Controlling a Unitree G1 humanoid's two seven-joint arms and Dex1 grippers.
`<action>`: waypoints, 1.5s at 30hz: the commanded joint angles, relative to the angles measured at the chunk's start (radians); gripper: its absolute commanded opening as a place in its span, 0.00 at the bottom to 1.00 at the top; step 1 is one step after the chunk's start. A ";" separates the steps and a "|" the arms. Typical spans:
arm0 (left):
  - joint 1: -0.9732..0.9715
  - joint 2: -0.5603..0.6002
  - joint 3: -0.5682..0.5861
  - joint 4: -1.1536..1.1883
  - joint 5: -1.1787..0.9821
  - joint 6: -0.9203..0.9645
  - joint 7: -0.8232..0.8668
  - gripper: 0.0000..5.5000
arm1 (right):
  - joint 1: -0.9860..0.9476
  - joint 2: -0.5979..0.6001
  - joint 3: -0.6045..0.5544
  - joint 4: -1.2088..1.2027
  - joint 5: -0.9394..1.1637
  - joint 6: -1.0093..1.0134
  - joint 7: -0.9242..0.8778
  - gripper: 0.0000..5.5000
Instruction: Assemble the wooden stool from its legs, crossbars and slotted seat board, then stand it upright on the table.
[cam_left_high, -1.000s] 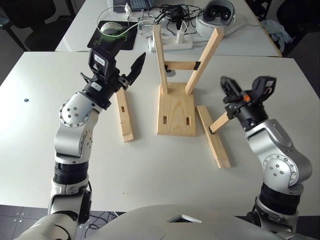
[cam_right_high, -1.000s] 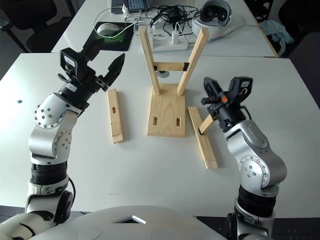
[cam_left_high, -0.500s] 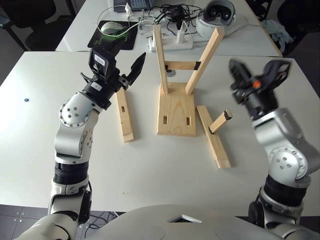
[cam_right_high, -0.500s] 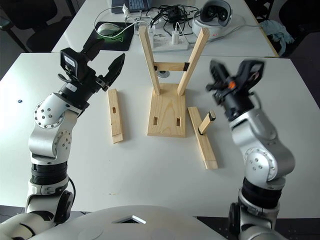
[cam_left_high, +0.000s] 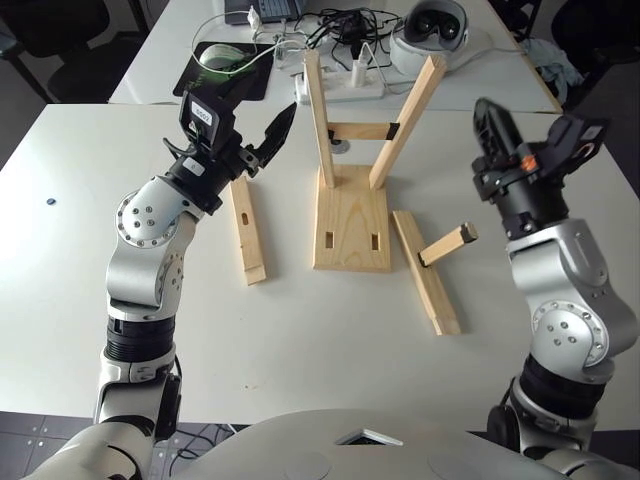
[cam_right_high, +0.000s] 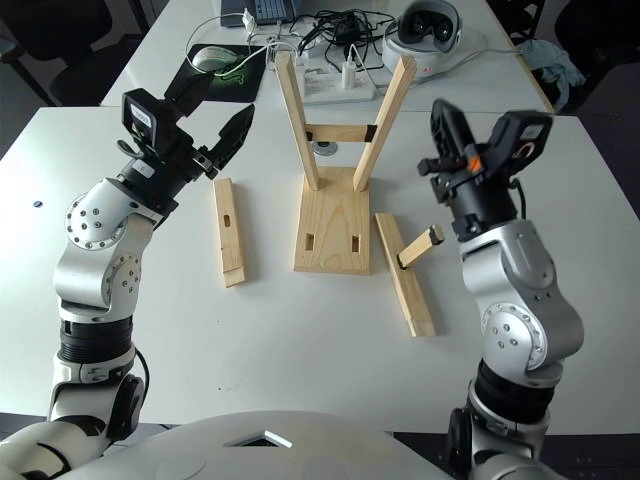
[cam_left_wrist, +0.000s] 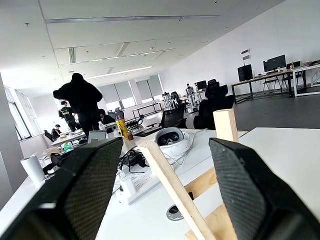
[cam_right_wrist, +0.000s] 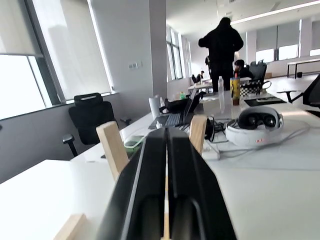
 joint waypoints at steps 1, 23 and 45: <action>0.036 0.002 0.009 -0.028 0.009 0.004 0.020 0.58 | -0.057 -0.051 -0.041 0.010 0.026 0.021 -0.003 0.00; 0.021 0.024 0.010 -0.023 -0.010 0.021 0.002 0.58 | 0.025 -0.085 -0.073 -0.057 0.046 0.018 -0.032 0.00; -0.049 0.026 -0.022 0.039 -0.029 0.030 -0.067 0.58 | 0.174 0.015 0.079 -0.104 -0.101 -0.068 -0.066 0.00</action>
